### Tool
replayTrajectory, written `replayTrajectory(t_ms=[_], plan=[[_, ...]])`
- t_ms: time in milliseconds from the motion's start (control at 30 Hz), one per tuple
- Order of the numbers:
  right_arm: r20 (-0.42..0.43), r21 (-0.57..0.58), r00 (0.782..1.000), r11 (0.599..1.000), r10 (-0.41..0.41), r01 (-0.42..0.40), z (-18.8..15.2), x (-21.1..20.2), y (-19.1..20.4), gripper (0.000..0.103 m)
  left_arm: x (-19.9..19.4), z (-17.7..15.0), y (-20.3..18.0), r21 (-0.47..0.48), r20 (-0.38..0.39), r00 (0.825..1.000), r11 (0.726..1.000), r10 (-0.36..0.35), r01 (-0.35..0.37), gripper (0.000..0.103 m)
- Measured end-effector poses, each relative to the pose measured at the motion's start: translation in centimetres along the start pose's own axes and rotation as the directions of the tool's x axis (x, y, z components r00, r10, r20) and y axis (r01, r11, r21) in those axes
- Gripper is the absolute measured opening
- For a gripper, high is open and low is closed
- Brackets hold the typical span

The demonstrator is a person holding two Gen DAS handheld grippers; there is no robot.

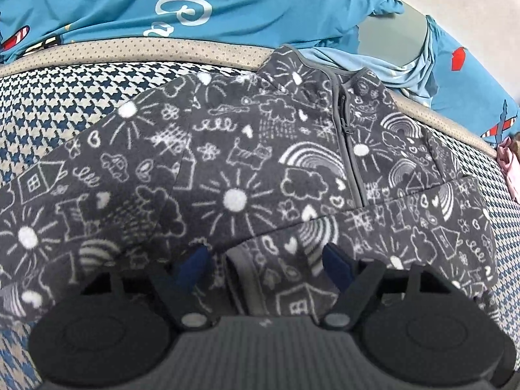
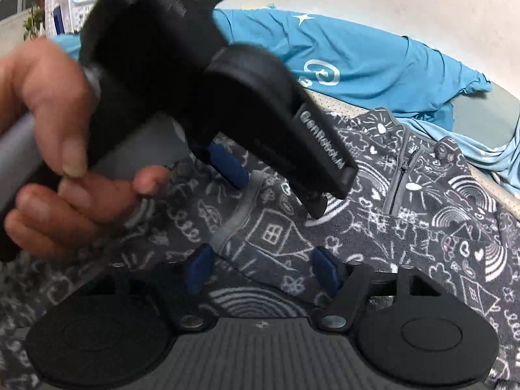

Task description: Fold clothes

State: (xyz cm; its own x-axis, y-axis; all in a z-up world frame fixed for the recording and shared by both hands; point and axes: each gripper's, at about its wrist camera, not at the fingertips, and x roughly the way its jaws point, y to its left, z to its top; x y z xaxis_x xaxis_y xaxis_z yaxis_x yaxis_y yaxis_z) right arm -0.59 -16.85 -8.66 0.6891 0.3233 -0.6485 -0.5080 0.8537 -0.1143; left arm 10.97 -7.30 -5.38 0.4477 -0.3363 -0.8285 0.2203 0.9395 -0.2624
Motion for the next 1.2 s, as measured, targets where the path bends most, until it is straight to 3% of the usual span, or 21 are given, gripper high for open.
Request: replayTrajectory(t_ms=[133,367,500,733,967,1200], plan=[[0.018,0.026,1.0,1.0,-0.015,0.014,-0.1,0.2,-0.3,0.045,0.0,0.1,-0.3,0.01,0.002,1.0,1.0,-0.007,0.007,0.071],[0.039,0.119,0.999,0.993,-0.01,0.005,0.1,0.1,-1.4,0.013,-0.3,0.2,-0.1,-0.028,0.006,0.999,0.999,-0.032,0.032,0.04],[0.037,0.117,0.999,0.993,-0.006,0.001,0.0,0.2,-1.1,0.012,-0.4,0.4,0.1,-0.056,0.004,0.999,0.997,-0.047,0.047,0.032],[0.06,0.164,0.998,0.986,0.013,-0.022,0.1,-0.4,-1.5,0.009,-0.8,0.4,0.3,-0.064,0.015,0.999,0.997,-0.047,0.048,0.032],[0.154,0.198,0.988,0.978,0.03,-0.06,1.1,-1.5,-2.1,0.009,-2.9,1.2,-0.1,-0.068,0.137,0.99,0.997,-0.012,0.022,0.032],[0.223,0.278,0.973,0.953,0.054,-0.116,3.4,0.1,-2.3,0.009,-4.8,2.2,0.3,-0.088,0.219,0.974,0.996,0.051,-0.032,0.033]])
